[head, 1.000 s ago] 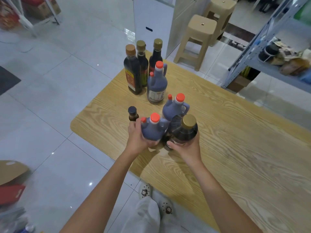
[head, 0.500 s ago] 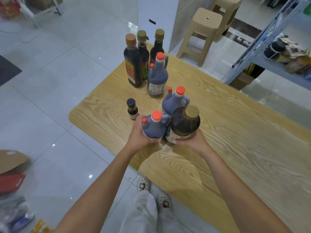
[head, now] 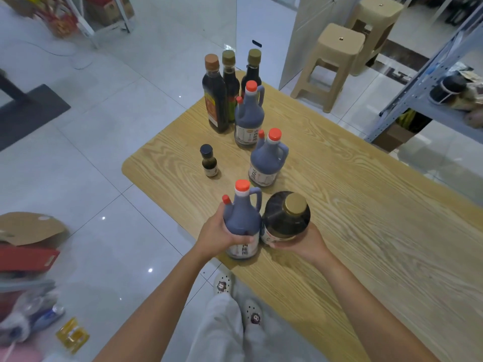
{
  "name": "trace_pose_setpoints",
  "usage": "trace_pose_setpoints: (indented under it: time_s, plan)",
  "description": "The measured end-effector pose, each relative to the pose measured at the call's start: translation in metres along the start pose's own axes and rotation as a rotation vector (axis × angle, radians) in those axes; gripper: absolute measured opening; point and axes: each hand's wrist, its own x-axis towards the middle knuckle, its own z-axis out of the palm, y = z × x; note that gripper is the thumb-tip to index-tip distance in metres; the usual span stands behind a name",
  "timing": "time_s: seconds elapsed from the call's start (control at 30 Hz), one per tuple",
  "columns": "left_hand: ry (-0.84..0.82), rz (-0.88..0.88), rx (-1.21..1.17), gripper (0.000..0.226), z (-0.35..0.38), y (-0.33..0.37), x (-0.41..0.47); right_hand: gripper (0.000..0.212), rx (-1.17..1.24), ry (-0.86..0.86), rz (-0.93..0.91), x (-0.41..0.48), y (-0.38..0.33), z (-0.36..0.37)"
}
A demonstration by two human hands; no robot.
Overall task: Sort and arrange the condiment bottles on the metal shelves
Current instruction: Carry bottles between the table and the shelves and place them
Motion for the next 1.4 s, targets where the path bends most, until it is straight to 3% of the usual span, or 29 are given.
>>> trace_pose_setpoints:
  time_s: [0.23, 0.37, 0.7, 0.9, 1.0, 1.2, 1.3, 1.4]
  plan:
    - [-0.033, -0.196, -0.258, 0.076, 0.03, -0.016, -0.038, 0.095, 0.042, -0.145, -0.016, -0.035, 0.008, -0.007]
    - [0.011, -0.205, -0.331, 0.058, 0.04, -0.005, -0.052, 0.086, 0.073, -0.088, -0.05, -0.042, 0.005, -0.006]
    - [0.039, -0.222, -0.355, 0.058, 0.05, 0.012, -0.074, 0.085, 0.07, -0.043, -0.079, -0.058, 0.014, -0.018]
    - [0.031, -0.223, -0.376, 0.047, 0.048, 0.02, -0.084, 0.052, 0.279, -0.025, 0.047, -0.073, 0.017, -0.031]
    - [0.037, -0.201, -0.385, 0.054, 0.041, 0.023, -0.091, 0.046, 0.341, -0.037, 0.078, -0.081, 0.014, -0.033]
    - [0.057, -0.124, -0.408, 0.048, 0.007, 0.037, -0.11, 0.038, 0.321, -0.15, 0.029, -0.076, -0.038, -0.018]
    - [0.111, -0.076, -0.399, 0.063, -0.026, 0.038, -0.123, 0.043, 0.269, -0.232, -0.055, -0.066, -0.08, 0.007]
    - [0.214, -0.036, -0.414, 0.058, -0.071, 0.035, -0.144, 0.054, 0.249, -0.327, -0.146, -0.062, -0.13, 0.044]
